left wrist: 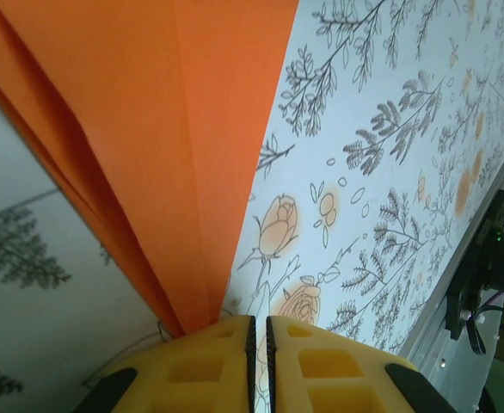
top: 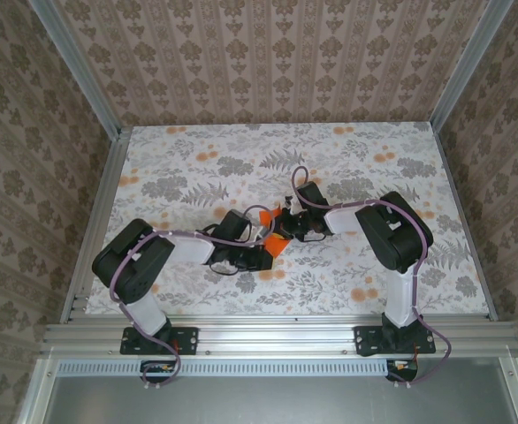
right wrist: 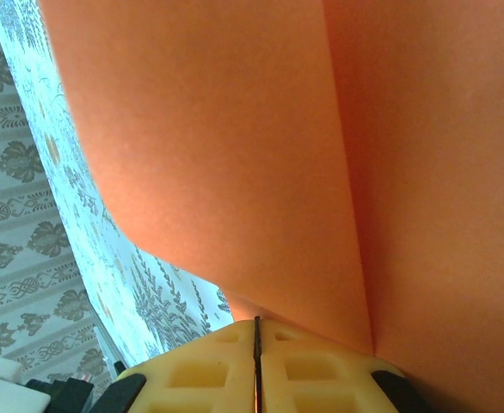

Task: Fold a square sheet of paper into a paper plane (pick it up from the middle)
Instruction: Fourth fold the wing at the center of the table.

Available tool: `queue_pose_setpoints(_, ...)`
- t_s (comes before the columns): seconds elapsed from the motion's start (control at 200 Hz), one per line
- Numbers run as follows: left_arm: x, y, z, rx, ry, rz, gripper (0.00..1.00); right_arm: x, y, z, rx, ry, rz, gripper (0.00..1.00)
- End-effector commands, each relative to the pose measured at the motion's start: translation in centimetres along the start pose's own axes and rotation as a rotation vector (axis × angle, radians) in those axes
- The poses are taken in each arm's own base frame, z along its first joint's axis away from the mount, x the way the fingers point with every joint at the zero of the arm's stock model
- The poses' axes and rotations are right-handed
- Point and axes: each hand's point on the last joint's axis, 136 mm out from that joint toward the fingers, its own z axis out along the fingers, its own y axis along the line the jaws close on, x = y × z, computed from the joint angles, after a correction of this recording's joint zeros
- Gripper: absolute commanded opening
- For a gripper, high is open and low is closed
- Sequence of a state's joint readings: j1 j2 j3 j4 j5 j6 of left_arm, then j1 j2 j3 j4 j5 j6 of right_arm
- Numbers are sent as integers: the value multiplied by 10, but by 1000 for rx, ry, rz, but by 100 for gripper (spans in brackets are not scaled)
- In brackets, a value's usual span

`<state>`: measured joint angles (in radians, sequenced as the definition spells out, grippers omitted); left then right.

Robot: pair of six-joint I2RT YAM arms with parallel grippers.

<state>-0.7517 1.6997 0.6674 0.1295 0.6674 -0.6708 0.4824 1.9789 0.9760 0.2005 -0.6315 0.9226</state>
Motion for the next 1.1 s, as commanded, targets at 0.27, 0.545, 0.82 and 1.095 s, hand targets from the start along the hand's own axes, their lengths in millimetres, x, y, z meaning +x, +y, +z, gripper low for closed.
queue_pose_setpoints(0.27, 16, -16, -18, 33, 6, -4, 14, 11, -45, 11, 142, 25, 72, 10)
queue_pose_setpoints(0.545, -48, -20, -72, -65, -238, -24, 11, 11, -42, 11, 133, 21, 73, 10)
queue_pose_setpoints(0.82, -62, -28, -44, -26, -197, -8, 9, 9, -39, 9, 129, 16, 72, 10)
queue_pose_setpoints(1.095, -66, -21, -11, -68, -129, 2, 9, 9, -39, 9, 130, 14, 77, 10)
